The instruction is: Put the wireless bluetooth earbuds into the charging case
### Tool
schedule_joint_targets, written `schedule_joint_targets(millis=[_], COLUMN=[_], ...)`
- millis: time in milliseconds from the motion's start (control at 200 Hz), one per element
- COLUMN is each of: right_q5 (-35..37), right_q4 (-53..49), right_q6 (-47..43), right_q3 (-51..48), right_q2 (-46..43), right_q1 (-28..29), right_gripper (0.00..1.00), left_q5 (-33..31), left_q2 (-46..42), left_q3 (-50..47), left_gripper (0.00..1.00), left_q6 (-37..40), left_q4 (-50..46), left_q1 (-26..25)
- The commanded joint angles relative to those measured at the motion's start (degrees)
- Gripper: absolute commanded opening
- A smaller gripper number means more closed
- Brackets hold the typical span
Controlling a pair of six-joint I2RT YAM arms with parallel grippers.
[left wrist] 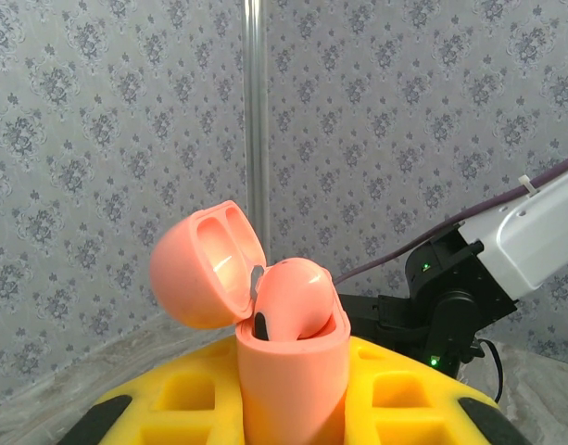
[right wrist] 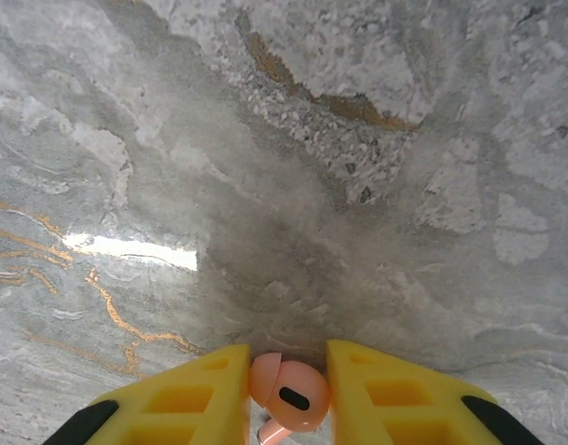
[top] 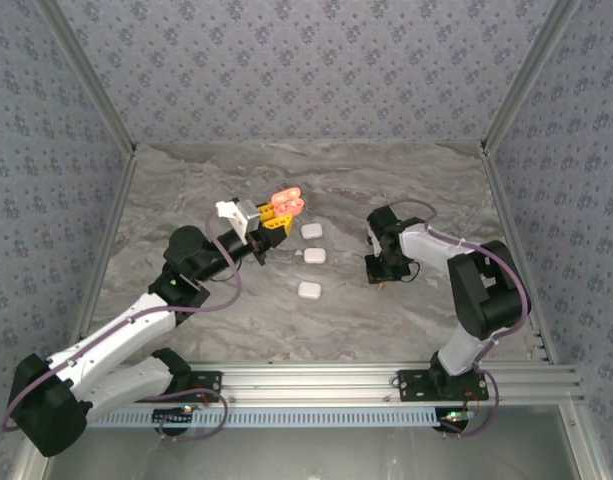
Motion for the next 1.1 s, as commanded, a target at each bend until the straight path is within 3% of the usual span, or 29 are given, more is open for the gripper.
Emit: schedule_joint_targets(millis=[0,255,555,795,1094], right_q5=[-0.12,0.67,-2.20,-2.71,1.02], right_q4=[-3.18,-1.51,8.71,16.63,19.10], right_q6=[-0.58,-1.49,-4.60,-10.35,-14.25], right_q3=[0.47,2.92,10.22,16.69,19.94], right_q2=[-3.43,-17.99,-34.62,-36.42,-31.78], right_q1=[0.78,1.46,5.20,13.45,20.54], right_gripper=[0.26,0.26,0.26,0.26,0.26], left_q5=[-0.18,0.44,2.45,3.14,2.99], left_q2=[-0.79,0.88,4.92,7.85,9.20], left_q3=[0.71,0.14,-0.04,1.19,2.33], left_gripper=[0.00,0.00,0.00,0.00,0.00], left_q6=[0.15,-1.91,-6.00,-6.74,-6.56], left_q4=[0.62,2.06,6.13,7.44,7.46], left_q1=[-0.32,-0.32,-0.42,-1.97,-3.14])
